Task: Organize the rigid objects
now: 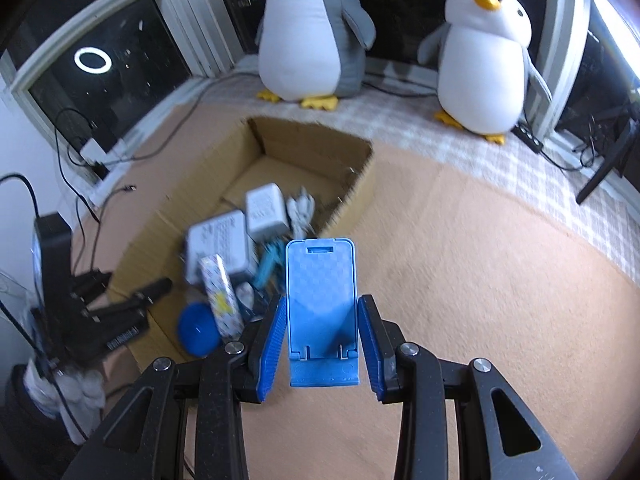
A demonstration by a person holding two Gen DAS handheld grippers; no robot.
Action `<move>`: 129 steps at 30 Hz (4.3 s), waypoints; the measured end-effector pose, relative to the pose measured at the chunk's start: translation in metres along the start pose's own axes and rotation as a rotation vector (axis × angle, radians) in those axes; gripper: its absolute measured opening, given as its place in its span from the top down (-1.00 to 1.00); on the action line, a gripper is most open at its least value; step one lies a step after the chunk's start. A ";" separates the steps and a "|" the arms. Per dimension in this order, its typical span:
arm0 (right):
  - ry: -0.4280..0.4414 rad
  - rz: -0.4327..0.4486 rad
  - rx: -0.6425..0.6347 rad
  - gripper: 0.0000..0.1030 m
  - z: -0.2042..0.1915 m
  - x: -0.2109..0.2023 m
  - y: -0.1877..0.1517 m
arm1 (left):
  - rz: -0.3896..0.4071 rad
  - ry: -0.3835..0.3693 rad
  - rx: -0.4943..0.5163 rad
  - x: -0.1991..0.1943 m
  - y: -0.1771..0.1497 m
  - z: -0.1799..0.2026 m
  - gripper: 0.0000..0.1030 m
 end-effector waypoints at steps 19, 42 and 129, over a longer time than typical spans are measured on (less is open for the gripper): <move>0.022 0.017 -0.077 0.36 -0.068 0.030 0.042 | 0.000 0.000 -0.003 0.000 0.000 0.000 0.15; -0.011 -0.031 -0.126 0.24 -0.084 0.061 0.038 | 0.000 -0.002 -0.004 0.001 0.000 0.000 0.15; -0.166 0.317 0.267 -0.56 0.009 -0.143 -0.053 | 0.317 -0.037 0.182 -0.177 0.012 0.103 -0.60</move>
Point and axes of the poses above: each gripper's, at about its wrist camera, not at the fingertips, and x roughly the way its jaws point, z to its right, y to its top, the point moved 6 cm from there along x, roughly the way its jaws point, and after that the axes turned 15 degrees about -y, right-handed, at the moved point
